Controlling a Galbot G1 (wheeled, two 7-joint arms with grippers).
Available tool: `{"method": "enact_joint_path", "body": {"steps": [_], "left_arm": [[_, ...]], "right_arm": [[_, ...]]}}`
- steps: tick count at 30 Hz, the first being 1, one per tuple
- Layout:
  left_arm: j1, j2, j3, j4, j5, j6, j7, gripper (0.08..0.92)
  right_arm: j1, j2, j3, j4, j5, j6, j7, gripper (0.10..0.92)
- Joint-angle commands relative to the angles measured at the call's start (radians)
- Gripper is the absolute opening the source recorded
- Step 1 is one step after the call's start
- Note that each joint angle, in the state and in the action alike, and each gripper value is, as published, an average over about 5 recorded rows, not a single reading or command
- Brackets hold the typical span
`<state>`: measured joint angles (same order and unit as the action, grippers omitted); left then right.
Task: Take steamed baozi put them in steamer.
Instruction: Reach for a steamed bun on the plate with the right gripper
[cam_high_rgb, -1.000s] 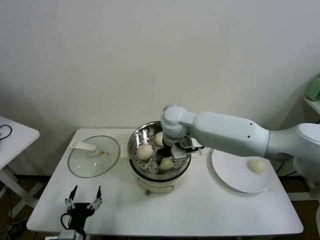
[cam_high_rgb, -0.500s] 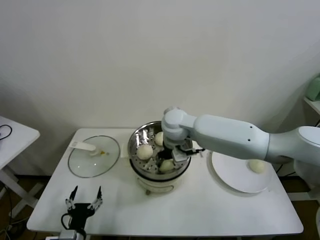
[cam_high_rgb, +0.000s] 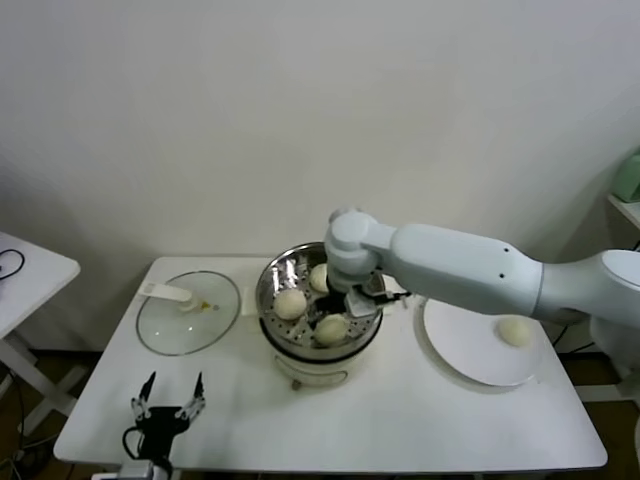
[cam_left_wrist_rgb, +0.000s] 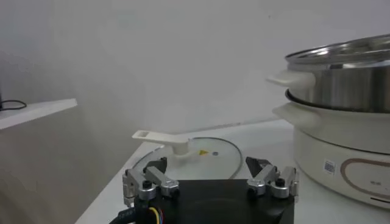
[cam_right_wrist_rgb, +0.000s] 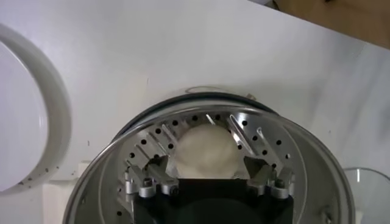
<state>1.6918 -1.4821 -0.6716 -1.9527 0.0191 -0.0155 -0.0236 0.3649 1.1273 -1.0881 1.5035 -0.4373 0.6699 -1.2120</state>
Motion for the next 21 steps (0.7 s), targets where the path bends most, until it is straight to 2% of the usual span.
{"method": "enact_joint_path", "body": {"steps": [1,6,9,21], "left_arm": [[-0.007,0.016,0.006,0.001,0.001,0.004,0.002,0.823],[-0.011,0.02,0.006,-0.006,-0.011,0.006,0.001,0.823],[-0.013,0.034,0.005,-0.011,-0.032,0.008,0.002,0.823],[-0.032,0.047,0.011,-0.028,-0.061,0.007,0.007,0.823]], "right_arm": [[0.064,-0.008,0.02,-0.004,0.077,0.019,-0.027,0.823],[0.145,-0.05,0.044,-0.03,0.144,-0.002,-0.036,0.823],[0.192,-0.1,0.063,-0.055,0.219,-0.076,-0.035,0.823],[0.309,-0.52,-0.092,-0.138,0.765,-0.655,-0.015,0.823]]}}
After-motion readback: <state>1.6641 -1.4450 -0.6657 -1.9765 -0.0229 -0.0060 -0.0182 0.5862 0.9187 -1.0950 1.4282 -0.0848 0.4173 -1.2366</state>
